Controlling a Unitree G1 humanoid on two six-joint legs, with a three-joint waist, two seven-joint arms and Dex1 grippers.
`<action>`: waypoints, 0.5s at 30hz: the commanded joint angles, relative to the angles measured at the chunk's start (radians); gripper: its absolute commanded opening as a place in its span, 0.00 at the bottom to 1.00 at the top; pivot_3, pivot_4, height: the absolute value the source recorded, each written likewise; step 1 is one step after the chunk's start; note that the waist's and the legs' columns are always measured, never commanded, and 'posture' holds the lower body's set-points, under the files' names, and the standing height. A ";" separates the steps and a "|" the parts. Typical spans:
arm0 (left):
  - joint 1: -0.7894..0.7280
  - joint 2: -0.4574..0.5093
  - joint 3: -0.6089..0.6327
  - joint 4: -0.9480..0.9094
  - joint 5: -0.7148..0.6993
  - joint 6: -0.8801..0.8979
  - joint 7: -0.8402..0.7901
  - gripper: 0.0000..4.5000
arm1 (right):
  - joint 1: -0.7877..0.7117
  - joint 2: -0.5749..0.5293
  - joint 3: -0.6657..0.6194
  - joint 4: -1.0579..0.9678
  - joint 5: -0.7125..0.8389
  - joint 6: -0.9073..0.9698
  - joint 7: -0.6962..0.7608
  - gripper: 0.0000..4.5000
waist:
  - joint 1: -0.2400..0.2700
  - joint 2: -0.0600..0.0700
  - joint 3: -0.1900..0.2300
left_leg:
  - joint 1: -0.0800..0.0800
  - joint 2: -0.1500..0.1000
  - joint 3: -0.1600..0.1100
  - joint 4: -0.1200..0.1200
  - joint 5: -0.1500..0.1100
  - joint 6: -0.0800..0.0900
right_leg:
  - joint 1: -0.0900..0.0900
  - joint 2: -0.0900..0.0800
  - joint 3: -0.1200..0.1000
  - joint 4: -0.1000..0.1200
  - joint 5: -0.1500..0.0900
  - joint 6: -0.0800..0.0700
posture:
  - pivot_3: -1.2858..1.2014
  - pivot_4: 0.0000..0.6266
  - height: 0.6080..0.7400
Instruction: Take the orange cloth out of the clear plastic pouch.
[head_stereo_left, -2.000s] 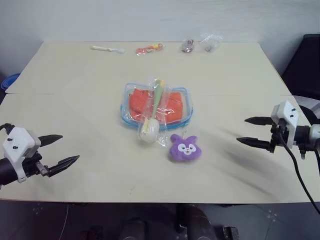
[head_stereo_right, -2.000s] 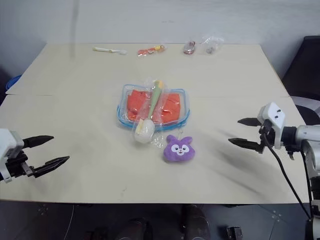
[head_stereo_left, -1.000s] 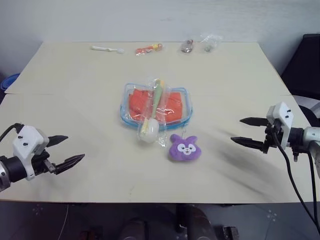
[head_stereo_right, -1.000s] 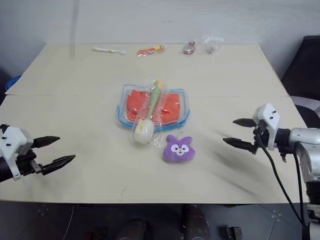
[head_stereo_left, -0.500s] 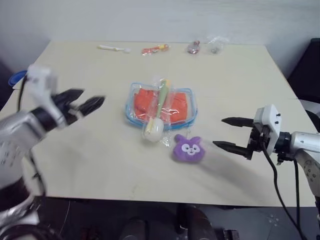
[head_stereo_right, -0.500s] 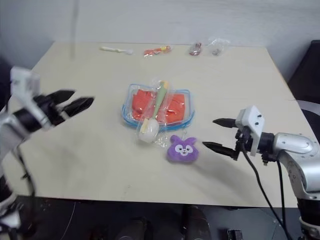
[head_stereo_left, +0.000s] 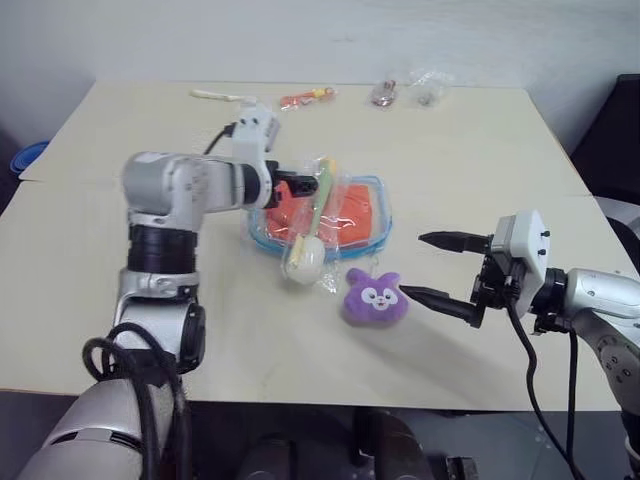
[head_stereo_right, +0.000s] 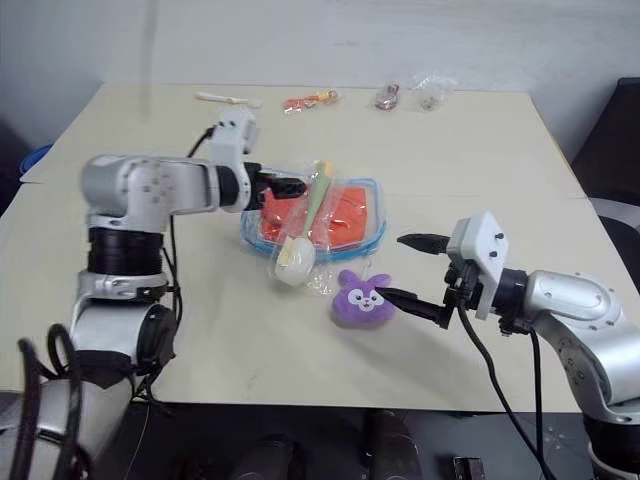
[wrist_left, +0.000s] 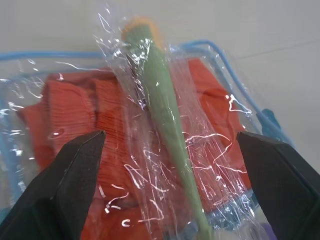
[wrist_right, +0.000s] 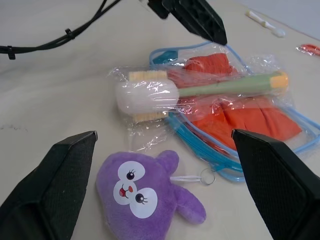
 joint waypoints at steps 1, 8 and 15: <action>-0.041 -0.030 -0.060 0.132 0.063 -0.085 -0.061 0.99 | 0.016 0.005 -0.022 -0.049 0.018 -0.007 -0.017 1.00 | 0.000 0.000 0.000 | 0.000 0.000 0.000 0.000 0.000 0.000 | 0.000 0.000 0.000 0.000 0.000 0.000 | 0.52 0.24 1.00; -0.051 -0.068 -0.115 0.257 0.131 -0.163 -0.156 0.79 | 0.052 0.007 -0.032 -0.085 0.026 -0.008 -0.048 1.00 | 0.000 0.000 0.000 | 0.000 0.000 0.001 0.000 0.000 0.000 | 0.000 0.000 0.000 0.000 0.000 0.000 | 0.52 0.24 1.00; -0.067 -0.076 -0.082 0.255 0.157 -0.170 -0.175 0.29 | 0.068 0.003 -0.039 -0.104 0.035 -0.007 -0.067 1.00 | 0.001 -0.001 0.000 | 0.000 0.000 0.001 0.000 0.000 0.001 | 0.000 0.000 0.001 0.000 0.000 0.001 | 0.52 0.24 1.00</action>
